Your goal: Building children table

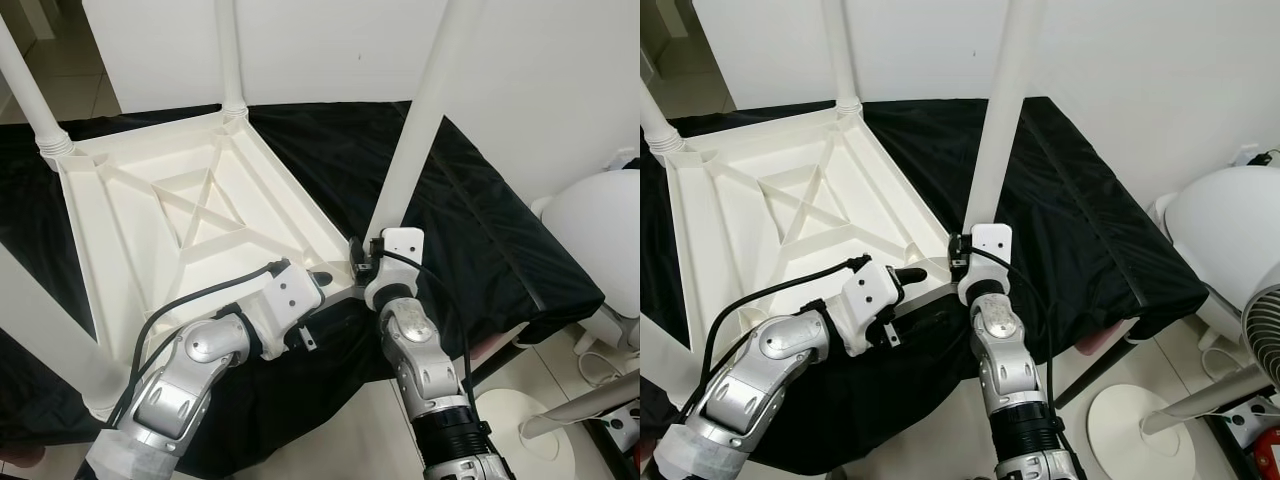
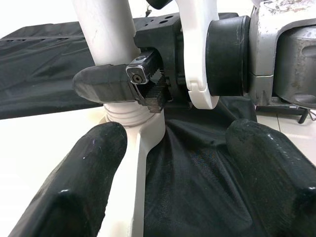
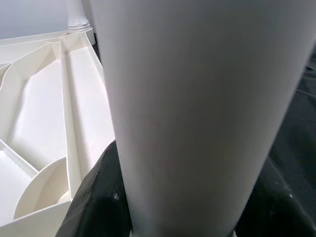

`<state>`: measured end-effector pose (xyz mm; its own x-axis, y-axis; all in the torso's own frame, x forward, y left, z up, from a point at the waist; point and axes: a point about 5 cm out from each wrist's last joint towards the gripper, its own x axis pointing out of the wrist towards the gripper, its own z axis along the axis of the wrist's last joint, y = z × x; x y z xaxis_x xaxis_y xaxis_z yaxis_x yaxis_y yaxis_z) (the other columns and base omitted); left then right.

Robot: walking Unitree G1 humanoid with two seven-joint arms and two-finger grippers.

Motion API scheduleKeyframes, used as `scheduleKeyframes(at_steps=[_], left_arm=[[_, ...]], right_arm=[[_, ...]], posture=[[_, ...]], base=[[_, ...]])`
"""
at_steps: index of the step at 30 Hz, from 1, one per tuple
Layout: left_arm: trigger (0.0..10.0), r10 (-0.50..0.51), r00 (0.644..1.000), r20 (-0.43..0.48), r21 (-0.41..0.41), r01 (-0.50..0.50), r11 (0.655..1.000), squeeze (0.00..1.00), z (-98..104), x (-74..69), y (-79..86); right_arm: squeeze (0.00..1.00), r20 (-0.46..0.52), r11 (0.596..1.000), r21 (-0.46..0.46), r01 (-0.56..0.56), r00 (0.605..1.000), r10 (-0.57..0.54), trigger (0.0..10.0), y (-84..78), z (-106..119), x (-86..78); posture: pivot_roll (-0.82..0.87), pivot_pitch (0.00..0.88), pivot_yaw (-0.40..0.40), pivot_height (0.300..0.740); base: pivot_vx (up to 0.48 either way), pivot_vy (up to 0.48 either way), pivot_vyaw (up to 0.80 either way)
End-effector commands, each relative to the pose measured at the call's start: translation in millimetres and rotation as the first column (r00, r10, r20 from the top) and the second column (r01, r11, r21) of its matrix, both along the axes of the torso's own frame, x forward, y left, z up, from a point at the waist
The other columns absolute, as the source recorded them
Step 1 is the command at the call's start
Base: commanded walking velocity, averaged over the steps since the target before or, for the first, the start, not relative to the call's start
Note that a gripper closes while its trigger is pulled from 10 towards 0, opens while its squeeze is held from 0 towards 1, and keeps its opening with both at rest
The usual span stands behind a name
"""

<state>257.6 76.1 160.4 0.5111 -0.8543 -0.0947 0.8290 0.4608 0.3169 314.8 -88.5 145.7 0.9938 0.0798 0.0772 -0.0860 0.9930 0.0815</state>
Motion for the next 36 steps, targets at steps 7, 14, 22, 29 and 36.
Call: scheduleKeyframes(at_steps=[7, 14, 22, 29, 36], left_arm=[[10.0, 0.010, 1.000, 0.017, 0.015, -0.010, 1.000, 0.00, -2, 1.7, -2.0], [10.0, 0.013, 1.000, 0.009, 0.009, -0.013, 1.000, 0.00, -3, 0.2, -1.3], [10.0, 0.006, 1.000, -0.005, -0.003, -0.006, 1.000, 0.00, -2, -1.9, 3.0], [10.0, -0.018, 1.000, -0.008, -0.002, 0.018, 1.000, 0.00, -2, -3.3, 4.0], [10.0, -0.007, 1.000, -0.004, -0.006, 0.007, 1.000, 0.00, -1, 0.5, 5.0]], right_arm=[[1.00, 0.000, 0.999, 0.009, -0.033, 0.999, 0.033, 10.0, -11.2, 2, 0.8], [1.00, 0.020, 0.994, -0.025, -0.106, 0.994, 0.107, 10.0, -17.9, 7, 2.3], [0.00, 0.027, 0.945, -0.142, -0.294, 0.953, 0.301, 10.0, -29.5, 9, 5.9], [0.00, 0.016, 0.886, -0.207, -0.415, 0.904, 0.428, 10.0, -34.1, 10, 10.3], [0.00, -0.038, 0.788, -0.254, -0.561, 0.819, 0.572, 10.0, -41.1, 9, 18.6]], posture=[[0.07, 0.067, -0.026, 0.740], [0.07, 0.063, -0.034, 0.740], [0.07, 0.053, -0.033, 0.740], [0.07, 0.053, -0.033, 0.740], [0.08, 0.045, -0.032, 0.740]], base=[[0.000, 0.000, 0.00], [0.000, 0.000, 0.00], [0.000, 0.000, 0.00], [0.000, 0.000, 0.00], [0.000, 0.000, 0.00]])
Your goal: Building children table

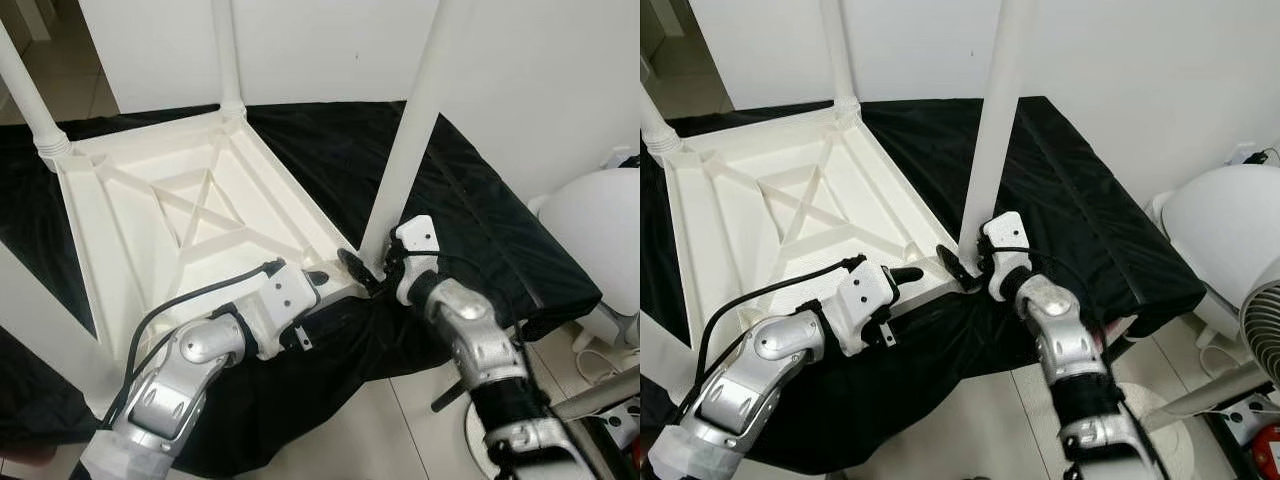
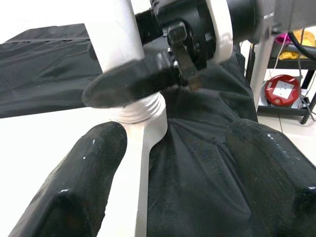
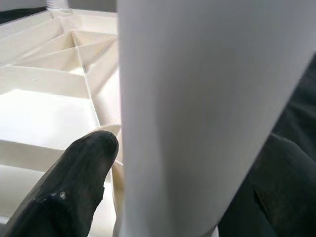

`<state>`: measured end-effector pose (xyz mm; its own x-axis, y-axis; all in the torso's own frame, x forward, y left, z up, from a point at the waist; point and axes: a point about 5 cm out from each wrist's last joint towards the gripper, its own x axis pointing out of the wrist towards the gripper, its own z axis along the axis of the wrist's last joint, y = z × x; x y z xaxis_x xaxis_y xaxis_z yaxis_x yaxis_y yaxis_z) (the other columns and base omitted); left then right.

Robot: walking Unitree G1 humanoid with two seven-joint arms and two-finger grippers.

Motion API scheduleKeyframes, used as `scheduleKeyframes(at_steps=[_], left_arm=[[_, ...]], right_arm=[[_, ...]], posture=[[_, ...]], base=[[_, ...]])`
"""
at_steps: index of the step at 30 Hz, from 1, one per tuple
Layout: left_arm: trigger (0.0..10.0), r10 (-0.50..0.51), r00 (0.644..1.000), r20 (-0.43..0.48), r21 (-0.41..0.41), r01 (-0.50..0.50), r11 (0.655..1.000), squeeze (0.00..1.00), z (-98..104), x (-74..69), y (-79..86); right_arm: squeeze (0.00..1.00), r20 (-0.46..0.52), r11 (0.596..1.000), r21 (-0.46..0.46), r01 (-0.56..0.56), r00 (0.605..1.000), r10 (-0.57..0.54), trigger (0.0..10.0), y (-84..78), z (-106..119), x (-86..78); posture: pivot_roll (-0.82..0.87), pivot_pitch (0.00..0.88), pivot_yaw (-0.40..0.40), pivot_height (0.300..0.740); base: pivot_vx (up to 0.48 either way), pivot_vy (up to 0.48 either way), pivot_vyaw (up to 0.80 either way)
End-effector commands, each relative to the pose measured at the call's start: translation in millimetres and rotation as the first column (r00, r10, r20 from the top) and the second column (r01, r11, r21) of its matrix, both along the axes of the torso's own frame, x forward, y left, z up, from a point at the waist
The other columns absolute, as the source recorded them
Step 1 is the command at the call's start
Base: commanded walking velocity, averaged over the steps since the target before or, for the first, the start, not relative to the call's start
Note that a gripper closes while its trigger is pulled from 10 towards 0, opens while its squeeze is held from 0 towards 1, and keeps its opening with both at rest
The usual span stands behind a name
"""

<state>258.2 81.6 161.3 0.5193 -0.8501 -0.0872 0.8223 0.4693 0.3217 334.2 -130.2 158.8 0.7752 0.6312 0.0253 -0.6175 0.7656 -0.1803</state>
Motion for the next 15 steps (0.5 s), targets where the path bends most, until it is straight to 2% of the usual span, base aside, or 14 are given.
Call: scheduleKeyframes(at_steps=[1, 2, 3, 6, 7, 15], left_arm=[[10.0, -0.016, 1.000, -0.012, -0.002, 0.016, 1.000, 0.00, -2, -0.2, -0.5], [10.0, -0.016, 1.000, -0.012, -0.002, 0.016, 1.000, 0.00, -2, -0.2, -0.5], [10.0, -0.014, 1.000, -0.012, -0.004, 0.014, 1.000, 0.00, -1, -0.6, -0.6], [10.0, -0.013, 1.000, -0.012, -0.005, 0.013, 1.000, 0.00, -1, -1.0, -0.5], [10.0, -0.011, 1.000, -0.013, -0.006, 0.011, 1.000, 0.00, -1, -1.1, -0.4], [10.0, 0.003, 1.000, -0.015, -0.009, -0.003, 1.000, 0.00, -2, -1.0, -0.2]], right_arm=[[0.00, -0.013, 1.000, 0.003, -0.023, 1.000, 0.023, 10.0, 0.6, -4, -0.8], [0.00, -0.015, 1.000, 0.003, -0.028, 0.999, 0.028, 10.0, 0.3, -4, -0.9], [0.00, -0.028, 0.998, -0.027, -0.051, 0.998, 0.050, 4.6, -3.3, -6, 0.7], [0.00, -0.039, 0.996, -0.049, -0.077, 0.996, 0.075, 4.6, -6.8, -8, 2.2], [0.00, -0.058, 0.993, -0.064, -0.097, 0.994, 0.093, 0.0, -10.6, -11, 2.7], [0.00, -0.101, 0.993, -0.057, -0.105, 0.990, 0.099, 0.0, -20.7, -18, 3.4]], posture=[[0.08, 0.045, -0.032, 0.740], [0.08, 0.045, -0.032, 0.740], [0.08, 0.052, -0.035, 0.740], [0.08, 0.052, -0.035, 0.740], [0.09, 0.055, -0.036, 0.740], [0.08, 0.065, -0.037, 0.740]], base=[[0.000, 0.000, 0.00], [0.000, 0.000, 0.00], [0.000, 0.000, 0.00], [0.000, 0.000, 0.00], [0.000, 0.000, 0.00], [0.000, 0.000, 0.00]])
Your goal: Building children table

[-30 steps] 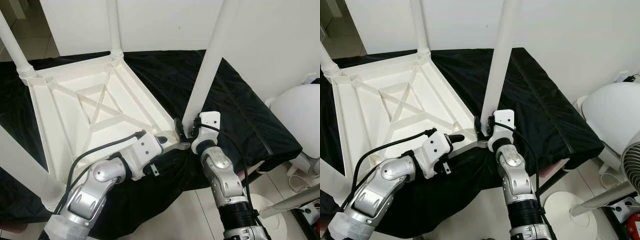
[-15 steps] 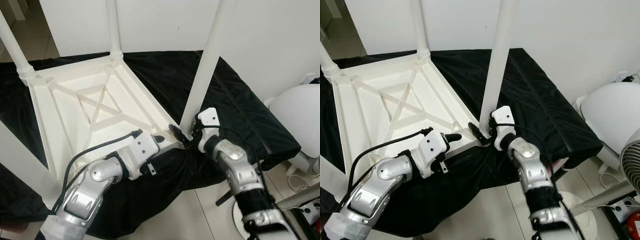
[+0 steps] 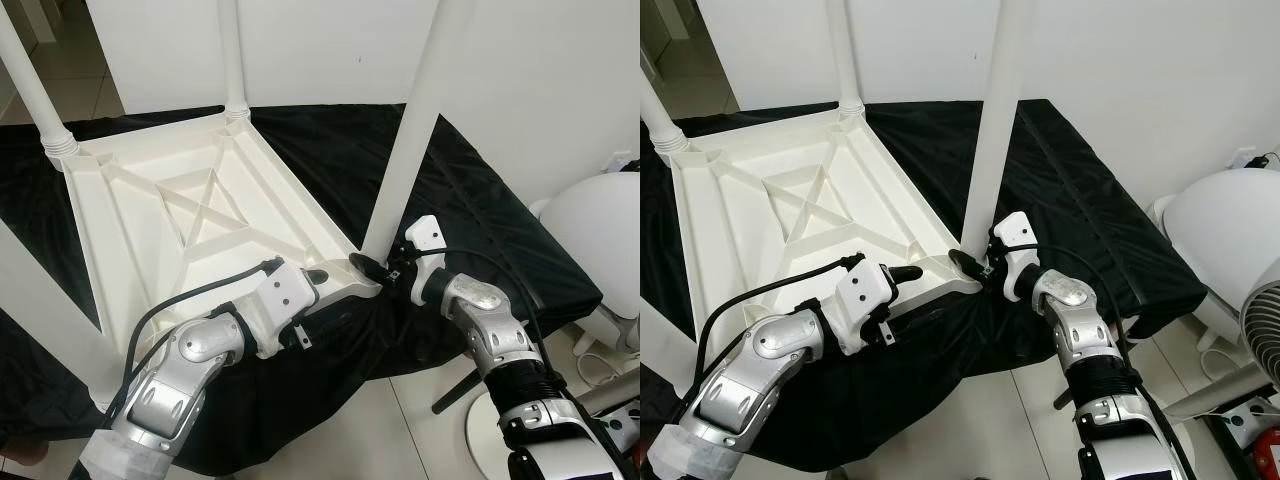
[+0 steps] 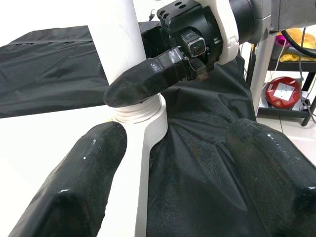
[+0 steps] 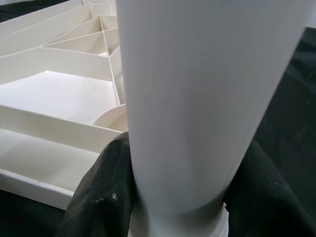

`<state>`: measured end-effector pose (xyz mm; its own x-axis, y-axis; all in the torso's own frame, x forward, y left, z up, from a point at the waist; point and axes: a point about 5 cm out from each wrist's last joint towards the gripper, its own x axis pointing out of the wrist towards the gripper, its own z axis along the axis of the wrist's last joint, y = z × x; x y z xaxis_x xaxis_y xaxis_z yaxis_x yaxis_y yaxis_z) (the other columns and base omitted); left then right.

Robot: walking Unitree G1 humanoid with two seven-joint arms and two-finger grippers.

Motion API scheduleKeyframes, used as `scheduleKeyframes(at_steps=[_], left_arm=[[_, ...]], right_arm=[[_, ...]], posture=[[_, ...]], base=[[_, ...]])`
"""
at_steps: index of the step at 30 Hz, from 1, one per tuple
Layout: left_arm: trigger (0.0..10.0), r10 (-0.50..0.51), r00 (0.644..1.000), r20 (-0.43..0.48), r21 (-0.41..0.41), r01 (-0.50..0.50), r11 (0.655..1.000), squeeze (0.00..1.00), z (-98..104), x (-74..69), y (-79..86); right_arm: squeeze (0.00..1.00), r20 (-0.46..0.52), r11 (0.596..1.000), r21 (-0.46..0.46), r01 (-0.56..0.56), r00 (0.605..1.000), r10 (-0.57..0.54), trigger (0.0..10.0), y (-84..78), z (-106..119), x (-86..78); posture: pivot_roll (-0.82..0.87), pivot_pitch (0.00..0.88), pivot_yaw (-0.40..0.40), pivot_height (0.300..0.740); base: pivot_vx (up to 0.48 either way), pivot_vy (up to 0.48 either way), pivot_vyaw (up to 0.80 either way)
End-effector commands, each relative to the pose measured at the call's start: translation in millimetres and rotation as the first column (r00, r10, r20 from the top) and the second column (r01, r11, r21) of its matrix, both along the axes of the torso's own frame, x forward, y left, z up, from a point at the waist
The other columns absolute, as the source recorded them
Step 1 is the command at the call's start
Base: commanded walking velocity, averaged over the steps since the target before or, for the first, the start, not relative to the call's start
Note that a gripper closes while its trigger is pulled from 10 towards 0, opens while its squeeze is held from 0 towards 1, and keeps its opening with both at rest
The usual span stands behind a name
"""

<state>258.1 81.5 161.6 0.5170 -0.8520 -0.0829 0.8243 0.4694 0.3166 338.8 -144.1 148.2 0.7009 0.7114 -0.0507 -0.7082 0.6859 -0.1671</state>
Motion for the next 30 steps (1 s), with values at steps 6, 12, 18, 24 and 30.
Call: scheduleKeyframes(at_steps=[6, 12, 18, 24, 30], left_arm=[[10.0, 0.007, 1.000, -0.013, -0.005, -0.007, 1.000, 0.00, -2, 0.2, -0.4], [10.0, 0.003, 1.000, -0.008, -0.002, -0.003, 1.000, 0.00, 0, 2.3, -0.4], [10.0, 0.009, 1.000, -0.009, 0.008, -0.009, 1.000, 0.00, -4, 4.7, -1.3], [10.0, 0.064, 0.998, -0.019, 0.004, -0.064, 0.998, 0.00, -5, 11.3, 1.1], [10.0, 0.162, 0.987, -0.021, 0.030, -0.161, 0.987, 0.00, -12, 21.5, 5.5]], right_arm=[[0.00, -0.041, 0.999, 0.015, 0.040, 0.998, -0.039, 10.0, -6.3, -11, -3.8], [0.00, -0.048, 0.990, 0.093, 0.103, 0.994, -0.099, 10.0, 1.1, -12, -7.9], [0.00, -0.016, 0.972, 0.126, 0.197, 0.980, -0.196, 10.0, 3.8, -9, -9.4], [0.00, 0.001, 0.934, 0.170, 0.316, 0.947, -0.321, 10.0, 10.5, -7, -14.8], [0.00, 0.009, 0.888, 0.206, 0.411, 0.906, -0.422, 10.0, 22.7, -7, -21.8]], posture=[[0.08, 0.071, -0.034, 0.740], [0.07, 0.069, -0.023, 0.740], [0.06, 0.067, -0.018, 0.740], [0.06, 0.067, -0.015, 0.740], [0.05, 0.061, -0.011, 0.740]], base=[[0.000, 0.000, 0.00], [0.000, 0.000, 0.00], [0.000, 0.000, 0.00], [0.000, 0.000, 0.00], [0.000, 0.000, 0.00]])
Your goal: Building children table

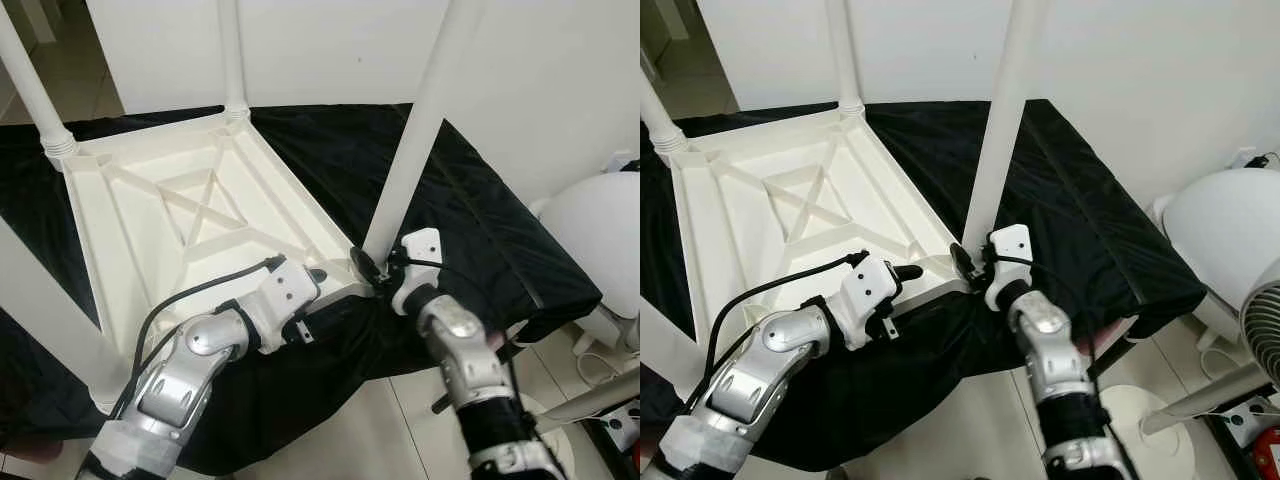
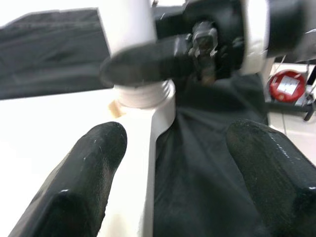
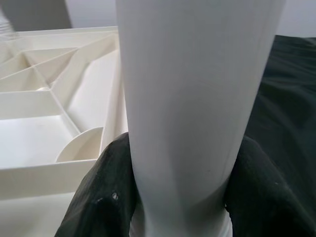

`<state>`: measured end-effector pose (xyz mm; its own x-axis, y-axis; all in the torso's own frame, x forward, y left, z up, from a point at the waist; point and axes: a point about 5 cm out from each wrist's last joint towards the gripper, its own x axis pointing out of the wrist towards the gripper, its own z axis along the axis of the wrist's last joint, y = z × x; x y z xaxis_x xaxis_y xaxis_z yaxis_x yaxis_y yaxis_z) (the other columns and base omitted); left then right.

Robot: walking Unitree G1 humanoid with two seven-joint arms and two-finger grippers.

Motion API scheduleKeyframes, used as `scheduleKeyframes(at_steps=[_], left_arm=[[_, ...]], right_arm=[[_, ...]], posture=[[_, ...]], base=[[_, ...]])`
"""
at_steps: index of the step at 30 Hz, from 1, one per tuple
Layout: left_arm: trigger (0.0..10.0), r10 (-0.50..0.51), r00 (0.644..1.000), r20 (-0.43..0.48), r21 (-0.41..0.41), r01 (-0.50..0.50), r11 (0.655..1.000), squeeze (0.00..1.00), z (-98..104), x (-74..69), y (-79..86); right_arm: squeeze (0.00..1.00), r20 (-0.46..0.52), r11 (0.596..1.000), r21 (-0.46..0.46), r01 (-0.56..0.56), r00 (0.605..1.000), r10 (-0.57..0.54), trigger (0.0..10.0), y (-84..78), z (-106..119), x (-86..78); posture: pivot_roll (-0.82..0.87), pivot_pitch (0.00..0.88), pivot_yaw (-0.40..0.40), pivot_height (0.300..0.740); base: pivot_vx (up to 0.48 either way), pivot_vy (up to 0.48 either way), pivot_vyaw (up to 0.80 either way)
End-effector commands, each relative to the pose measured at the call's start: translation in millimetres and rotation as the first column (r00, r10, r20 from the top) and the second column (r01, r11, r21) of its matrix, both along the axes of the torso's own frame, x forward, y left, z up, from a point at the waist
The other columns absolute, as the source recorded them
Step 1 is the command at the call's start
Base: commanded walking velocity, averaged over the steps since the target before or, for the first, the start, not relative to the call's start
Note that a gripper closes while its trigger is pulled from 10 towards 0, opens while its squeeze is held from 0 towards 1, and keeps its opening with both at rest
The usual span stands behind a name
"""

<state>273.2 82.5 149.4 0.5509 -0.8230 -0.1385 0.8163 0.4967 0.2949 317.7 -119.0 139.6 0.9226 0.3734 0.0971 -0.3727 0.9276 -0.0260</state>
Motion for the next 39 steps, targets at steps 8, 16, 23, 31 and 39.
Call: scheduleKeyframes(at_steps=[8, 16, 23, 31, 39], left_arm=[[10.0, 0.163, 0.987, -0.004, -0.038, -0.163, 0.986, 0.00, -1, 11.9, 7.7], [10.0, 0.228, 0.974, -0.018, -0.088, -0.228, 0.970, 0.00, 2, 17.0, 12.1], [10.0, 0.281, 0.959, -0.030, -0.119, -0.282, 0.952, 0.00, 4, 21.7, 11.4], [10.0, 0.370, 0.928, -0.049, -0.163, -0.373, 0.913, 0.00, 6, 29.7, 12.2], [10.0, 0.462, 0.886, -0.047, -0.171, -0.463, 0.870, 0.00, 8, 38.8, 21.2]], right_arm=[[0.00, -0.032, 0.971, 0.067, 0.229, 0.973, -0.228, 10.0, 6.2, 1, -9.6], [0.00, -0.043, 0.941, 0.080, 0.329, 0.944, -0.327, 10.0, 15.8, 1, -16.0], [0.00, -0.070, 0.921, 0.105, 0.376, 0.926, -0.370, 10.0, 21.0, -2, -17.9], [1.00, -0.058, 0.915, 0.132, 0.382, 0.924, -0.377, 10.0, 19.9, 0, -21.2], [0.00, -0.035, 0.915, 0.132, 0.382, 0.924, -0.381, 10.0, 19.6, 3, -19.8]], posture=[[0.04, 0.056, -0.013, 0.740], [0.03, 0.051, -0.004, 0.740], [0.03, 0.035, 0.008, 0.740], [0.02, 0.023, 0.023, 0.740], [0.02, 0.012, 0.024, 0.740]], base=[[0.000, 0.000, 0.00], [0.000, 0.000, 0.00], [0.000, 0.000, 0.00], [0.000, 0.000, 0.00], [0.000, 0.000, 0.00]])
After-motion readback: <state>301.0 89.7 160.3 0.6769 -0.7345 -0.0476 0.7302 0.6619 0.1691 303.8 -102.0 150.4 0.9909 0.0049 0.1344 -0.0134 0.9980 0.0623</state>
